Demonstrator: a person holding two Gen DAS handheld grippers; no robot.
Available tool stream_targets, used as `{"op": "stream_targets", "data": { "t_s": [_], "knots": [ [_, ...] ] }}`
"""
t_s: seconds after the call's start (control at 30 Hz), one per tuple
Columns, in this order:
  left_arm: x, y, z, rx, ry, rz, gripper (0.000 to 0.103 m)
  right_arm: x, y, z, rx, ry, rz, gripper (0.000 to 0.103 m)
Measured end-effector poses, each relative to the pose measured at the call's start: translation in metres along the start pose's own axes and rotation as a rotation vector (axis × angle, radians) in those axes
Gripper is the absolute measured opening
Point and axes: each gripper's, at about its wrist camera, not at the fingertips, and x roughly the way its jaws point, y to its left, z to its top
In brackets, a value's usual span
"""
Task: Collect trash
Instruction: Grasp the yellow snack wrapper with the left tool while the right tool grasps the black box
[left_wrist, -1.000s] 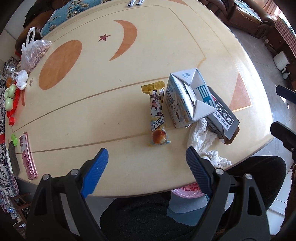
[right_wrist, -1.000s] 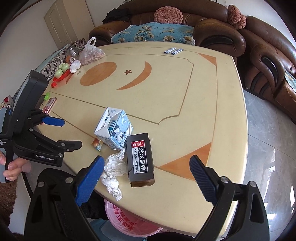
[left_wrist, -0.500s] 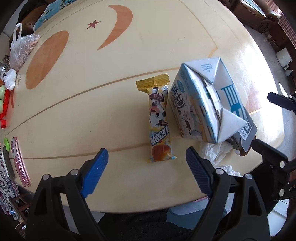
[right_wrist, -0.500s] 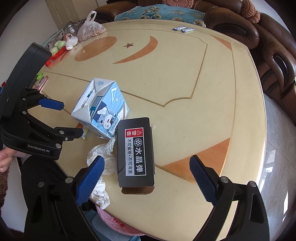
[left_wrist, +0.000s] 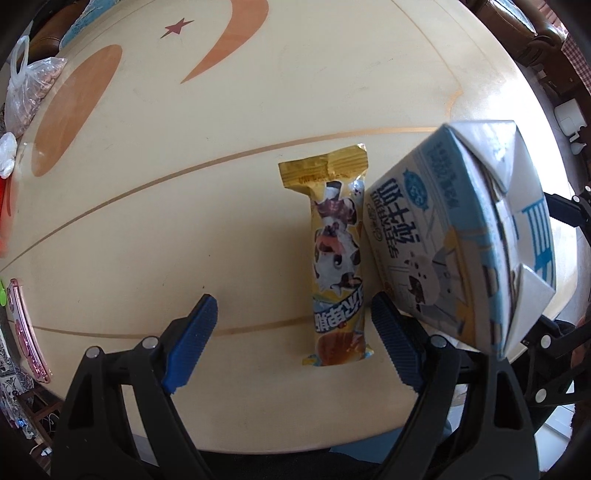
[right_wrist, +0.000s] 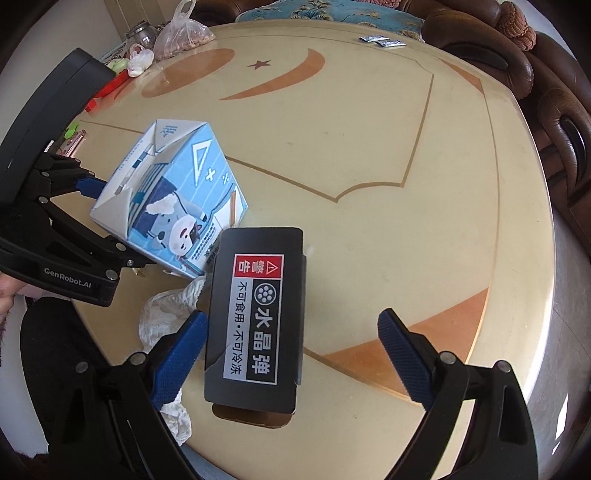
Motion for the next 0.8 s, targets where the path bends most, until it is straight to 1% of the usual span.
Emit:
{"op": "stream_targets", "data": {
  "t_s": [0.1, 0.17, 0.33, 0.47, 0.5, 0.53, 0.57, 0.6, 0.63, 0.67, 0.73, 0.8],
  "knots": [
    [0.002, 0.008, 0.004, -0.002, -0.003, -0.01, 0.084, -0.001, 0.001, 0.001, -0.011, -0.004, -0.003, 0.089],
    [0.003, 0.016, 0.012, 0.0, -0.002, -0.009, 0.084, -0.003, 0.005, -0.001, -0.026, -0.006, 0.0, 0.085],
    [0.005, 0.021, 0.024, 0.012, -0.002, -0.006, 0.082, -0.004, 0.017, 0.002, -0.064, -0.003, -0.04, 0.081],
    [0.005, 0.024, 0.027, 0.014, -0.011, -0.011, 0.08, 0.003, 0.018, 0.003, -0.054, 0.02, -0.001, 0.079],
    [0.005, 0.024, 0.028, 0.016, -0.013, -0.011, 0.079, 0.005, 0.018, 0.003, -0.052, 0.028, 0.009, 0.077],
    [0.005, 0.025, 0.029, 0.018, -0.015, -0.01, 0.078, 0.008, 0.019, 0.002, -0.058, 0.041, -0.001, 0.069],
    [0.005, 0.026, 0.03, 0.021, -0.016, -0.01, 0.078, 0.012, 0.021, 0.001, -0.072, 0.05, -0.02, 0.066],
    [0.005, 0.026, 0.031, 0.024, -0.016, -0.011, 0.076, 0.011, 0.023, 0.001, -0.082, 0.029, -0.04, 0.062],
    [0.004, 0.026, 0.032, 0.026, -0.018, -0.012, 0.074, 0.01, 0.022, 0.001, -0.074, 0.022, -0.041, 0.057],
    [0.003, 0.025, 0.034, 0.029, -0.02, -0.012, 0.072, 0.01, 0.021, 0.002, -0.068, 0.021, -0.036, 0.054],
    [0.0, 0.023, 0.033, 0.037, -0.024, -0.011, 0.062, 0.009, 0.014, 0.004, -0.033, 0.014, -0.004, 0.053],
    [-0.001, 0.021, 0.035, 0.039, -0.024, -0.01, 0.054, 0.009, 0.012, 0.003, -0.029, 0.006, -0.013, 0.053]
  ]
}}
